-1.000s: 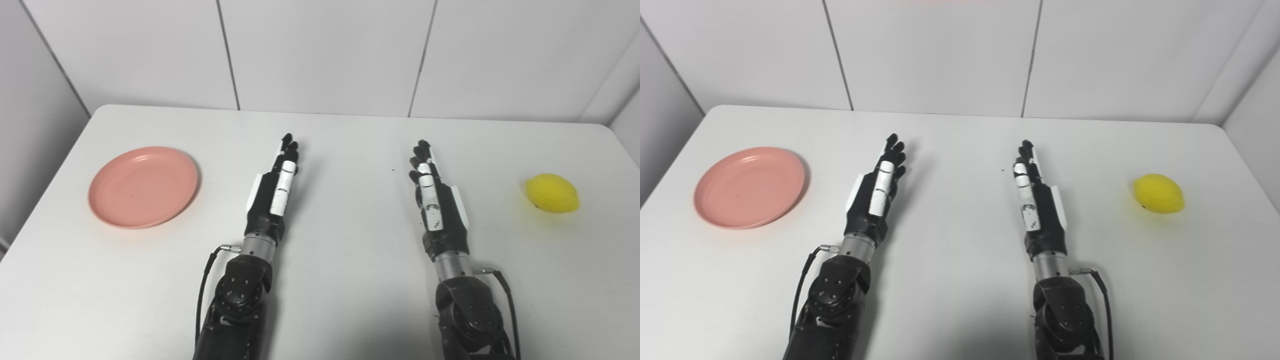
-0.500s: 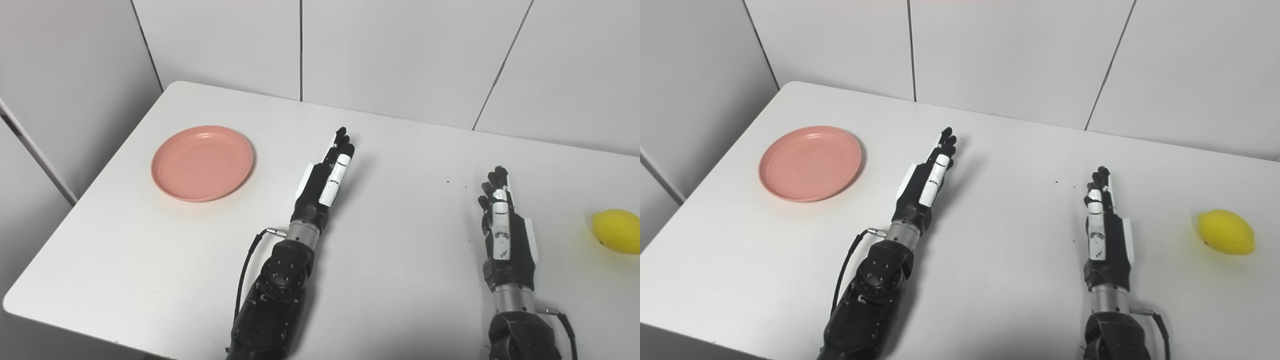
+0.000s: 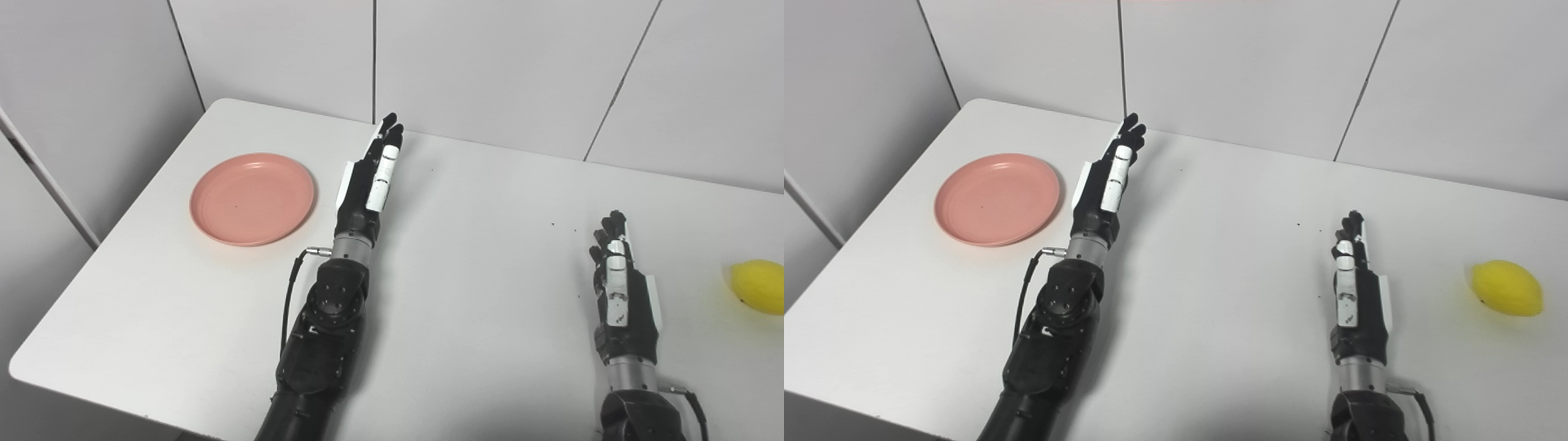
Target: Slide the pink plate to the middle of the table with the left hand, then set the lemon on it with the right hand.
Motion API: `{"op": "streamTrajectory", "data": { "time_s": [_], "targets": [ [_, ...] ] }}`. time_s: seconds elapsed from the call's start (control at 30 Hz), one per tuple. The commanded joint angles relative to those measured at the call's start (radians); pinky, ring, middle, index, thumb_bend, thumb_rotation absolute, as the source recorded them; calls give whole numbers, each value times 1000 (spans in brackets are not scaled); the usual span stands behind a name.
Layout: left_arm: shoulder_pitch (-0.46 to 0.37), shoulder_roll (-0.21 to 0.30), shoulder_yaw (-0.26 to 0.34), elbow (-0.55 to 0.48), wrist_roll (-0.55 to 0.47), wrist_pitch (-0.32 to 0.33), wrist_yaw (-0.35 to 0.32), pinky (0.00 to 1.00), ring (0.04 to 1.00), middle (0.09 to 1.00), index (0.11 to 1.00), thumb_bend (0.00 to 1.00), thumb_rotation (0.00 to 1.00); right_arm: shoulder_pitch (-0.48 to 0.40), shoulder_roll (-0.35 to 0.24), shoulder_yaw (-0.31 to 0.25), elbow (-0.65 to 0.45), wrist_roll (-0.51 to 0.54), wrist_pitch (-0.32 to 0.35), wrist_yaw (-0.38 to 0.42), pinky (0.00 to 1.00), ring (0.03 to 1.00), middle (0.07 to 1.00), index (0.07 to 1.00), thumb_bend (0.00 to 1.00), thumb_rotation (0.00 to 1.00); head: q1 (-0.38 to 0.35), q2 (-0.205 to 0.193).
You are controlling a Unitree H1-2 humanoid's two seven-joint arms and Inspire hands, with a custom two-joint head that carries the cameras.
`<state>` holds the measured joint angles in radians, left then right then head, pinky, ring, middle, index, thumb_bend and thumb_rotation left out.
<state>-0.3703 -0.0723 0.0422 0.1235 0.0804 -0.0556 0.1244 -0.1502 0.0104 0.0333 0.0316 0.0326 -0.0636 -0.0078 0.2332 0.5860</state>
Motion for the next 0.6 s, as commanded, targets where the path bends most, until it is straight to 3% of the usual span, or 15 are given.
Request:
{"op": "streamTrajectory", "data": {
  "time_s": [0.0, 0.3, 0.57],
  "targets": [
    [-61, 13, 10, -18, 17, -54, 26, 878, 876, 883, 874, 720, 1000, -14, -1, 1, -17, 1, -64, 15, 1000, 1000, 1000, 1000, 724, 1000, -1, -2],
    [-92, 54, 60, -86, 34, 37, 73, 793, 799, 803, 796, 759, 1000, -12, -5, 5, -15, -6, -71, 15, 1000, 1000, 1000, 1000, 741, 1000, 6, -10],
    [-110, 106, 104, -88, 44, 68, 96, 782, 778, 786, 782, 774, 1000, -10, -4, 3, -9, -6, -95, 13, 1000, 1000, 1000, 1000, 720, 1000, 11, -19]
  ]
}}
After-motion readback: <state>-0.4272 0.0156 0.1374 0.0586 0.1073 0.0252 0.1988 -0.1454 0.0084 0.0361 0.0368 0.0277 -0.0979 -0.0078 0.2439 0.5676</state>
